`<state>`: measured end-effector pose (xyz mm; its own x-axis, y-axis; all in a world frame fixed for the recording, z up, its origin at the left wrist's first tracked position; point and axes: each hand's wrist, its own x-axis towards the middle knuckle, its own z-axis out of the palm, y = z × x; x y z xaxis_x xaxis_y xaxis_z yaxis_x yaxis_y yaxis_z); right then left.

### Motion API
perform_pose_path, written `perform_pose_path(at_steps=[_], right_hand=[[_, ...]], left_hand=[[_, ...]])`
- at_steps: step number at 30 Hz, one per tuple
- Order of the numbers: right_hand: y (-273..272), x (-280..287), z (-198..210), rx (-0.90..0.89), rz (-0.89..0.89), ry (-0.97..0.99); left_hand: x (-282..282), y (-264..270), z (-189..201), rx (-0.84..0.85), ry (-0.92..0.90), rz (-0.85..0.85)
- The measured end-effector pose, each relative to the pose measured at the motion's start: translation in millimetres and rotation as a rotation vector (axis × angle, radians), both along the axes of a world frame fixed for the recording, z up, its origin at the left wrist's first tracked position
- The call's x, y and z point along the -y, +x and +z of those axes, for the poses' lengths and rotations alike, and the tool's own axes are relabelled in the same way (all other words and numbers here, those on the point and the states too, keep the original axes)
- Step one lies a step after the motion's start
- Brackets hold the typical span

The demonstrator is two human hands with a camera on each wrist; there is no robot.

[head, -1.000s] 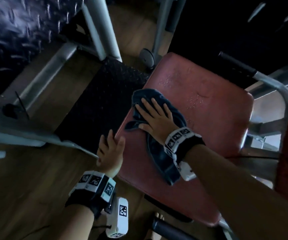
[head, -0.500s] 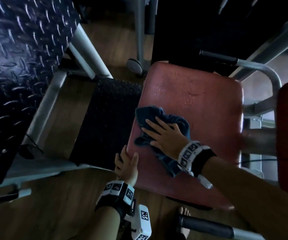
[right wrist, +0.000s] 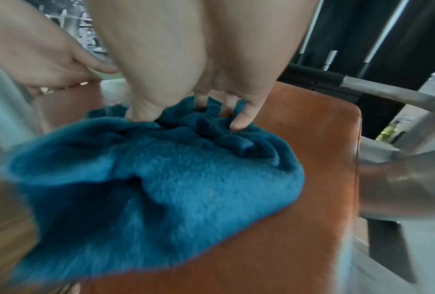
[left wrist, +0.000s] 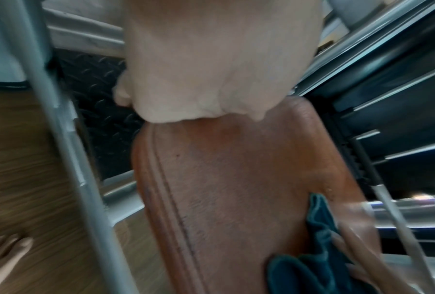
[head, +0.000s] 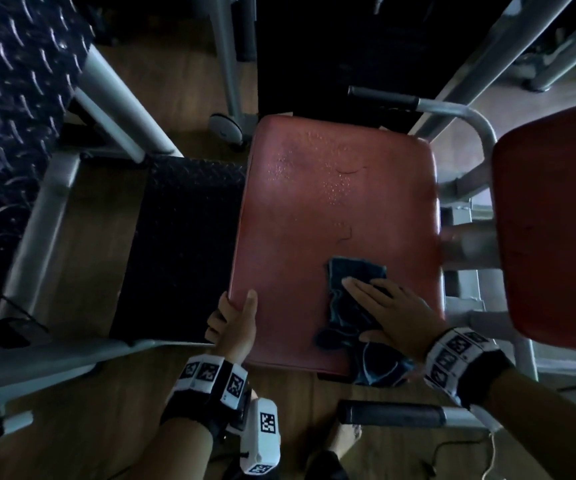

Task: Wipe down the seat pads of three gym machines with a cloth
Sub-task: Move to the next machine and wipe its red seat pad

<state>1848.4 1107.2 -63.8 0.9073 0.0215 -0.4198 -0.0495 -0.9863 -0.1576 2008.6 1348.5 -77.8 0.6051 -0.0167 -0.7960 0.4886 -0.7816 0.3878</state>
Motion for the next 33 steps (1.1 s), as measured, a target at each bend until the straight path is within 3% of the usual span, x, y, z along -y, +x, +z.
perform_pose_path(at_steps=[4,6,10,12,16,33], right_hand=[[14.5,0.5,-8.5,0.015,-0.018,-0.047],[21.6,3.0,-12.7,0.032,-0.023,-0.047],[47.6,10.4,-12.8,0.136,-0.152,0.125],[59.3,10.0,-11.4,0.173,-0.191,0.121],[53.5,-0.9,-15.8,0.173,-0.187,0.053],[57.1,9.3,-30.9,0.065,-0.192,0.091]], left_hand=[[28.7,26.6,6.1,0.142,-0.035,-0.027],[48.1,40.9,3.1,0.131,-0.069,-0.010],[69.7,48.7,-6.7,0.123,0.025,-0.030],[71.4,45.7,-11.7,0.156,0.057,-0.044],[72.4,44.6,-16.4,0.209,0.091,-0.057],[77.5,47.1,-25.0,0.202,0.183,-0.051]])
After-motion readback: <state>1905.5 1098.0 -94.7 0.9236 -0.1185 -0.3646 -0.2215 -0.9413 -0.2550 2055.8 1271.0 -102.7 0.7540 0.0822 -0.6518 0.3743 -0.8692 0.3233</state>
